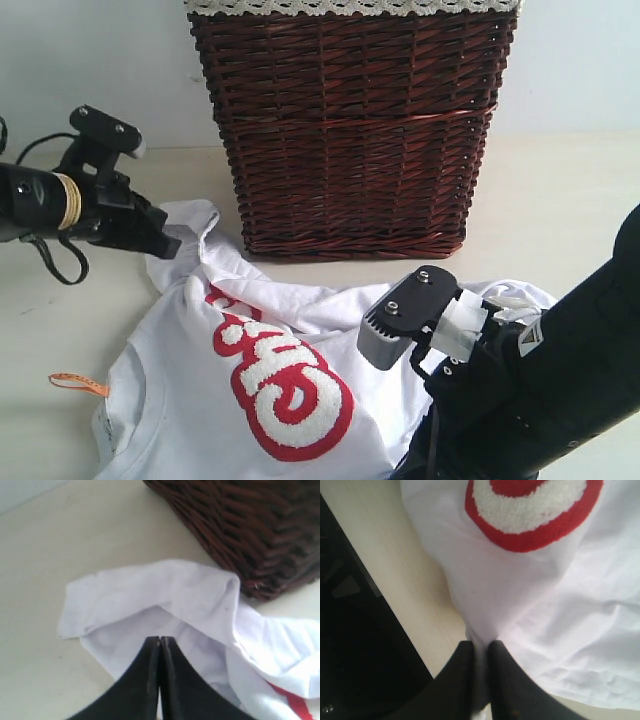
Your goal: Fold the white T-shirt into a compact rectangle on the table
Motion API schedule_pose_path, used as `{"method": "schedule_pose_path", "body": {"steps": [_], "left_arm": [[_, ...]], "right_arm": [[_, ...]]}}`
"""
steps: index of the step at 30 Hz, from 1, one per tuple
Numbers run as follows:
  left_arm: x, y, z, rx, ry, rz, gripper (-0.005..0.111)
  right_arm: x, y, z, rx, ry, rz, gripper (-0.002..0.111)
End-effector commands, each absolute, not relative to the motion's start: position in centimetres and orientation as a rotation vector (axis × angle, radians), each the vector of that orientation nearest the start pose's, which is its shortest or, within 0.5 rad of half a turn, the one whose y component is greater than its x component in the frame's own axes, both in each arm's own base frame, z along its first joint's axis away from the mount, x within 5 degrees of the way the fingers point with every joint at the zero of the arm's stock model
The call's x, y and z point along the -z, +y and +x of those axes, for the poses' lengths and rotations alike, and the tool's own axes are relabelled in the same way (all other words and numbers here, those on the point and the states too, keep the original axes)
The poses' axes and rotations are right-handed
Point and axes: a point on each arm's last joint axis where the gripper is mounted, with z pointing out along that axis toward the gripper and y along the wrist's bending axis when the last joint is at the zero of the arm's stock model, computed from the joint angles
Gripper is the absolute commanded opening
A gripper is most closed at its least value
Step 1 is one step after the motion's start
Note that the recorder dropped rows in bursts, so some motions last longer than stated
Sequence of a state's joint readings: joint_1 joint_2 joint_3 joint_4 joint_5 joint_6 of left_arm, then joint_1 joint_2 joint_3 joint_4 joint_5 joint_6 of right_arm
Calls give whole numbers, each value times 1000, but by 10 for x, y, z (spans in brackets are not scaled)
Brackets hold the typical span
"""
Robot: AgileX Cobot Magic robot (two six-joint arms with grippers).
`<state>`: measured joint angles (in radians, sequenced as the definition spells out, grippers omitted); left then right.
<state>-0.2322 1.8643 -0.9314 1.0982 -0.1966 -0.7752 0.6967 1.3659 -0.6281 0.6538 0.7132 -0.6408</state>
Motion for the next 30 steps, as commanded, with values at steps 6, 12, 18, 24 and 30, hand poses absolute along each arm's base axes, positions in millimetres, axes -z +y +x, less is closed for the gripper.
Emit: {"method": "schedule_pose_path", "body": {"steps": [6, 12, 18, 24, 30], "left_arm": [[-103, -110, 353, 323, 2305, 757, 0], [-89, -106, 358, 290, 2463, 692, 0], [-87, -93, 366, 122, 2482, 565, 0], [-95, -71, 373, -93, 2457, 459, 0], [-105, -47, 385, -315, 2418, 345, 0]], "right_arm": [[-193, 168, 144, -702, 2592, -1237, 13], [-193, 168, 144, -700, 2589, -1233, 13], [-194, 169, 146, -686, 2552, -1262, 13], [-194, 169, 148, -672, 2531, -1250, 13], [-195, 170, 153, -641, 2495, -1212, 13]]}}
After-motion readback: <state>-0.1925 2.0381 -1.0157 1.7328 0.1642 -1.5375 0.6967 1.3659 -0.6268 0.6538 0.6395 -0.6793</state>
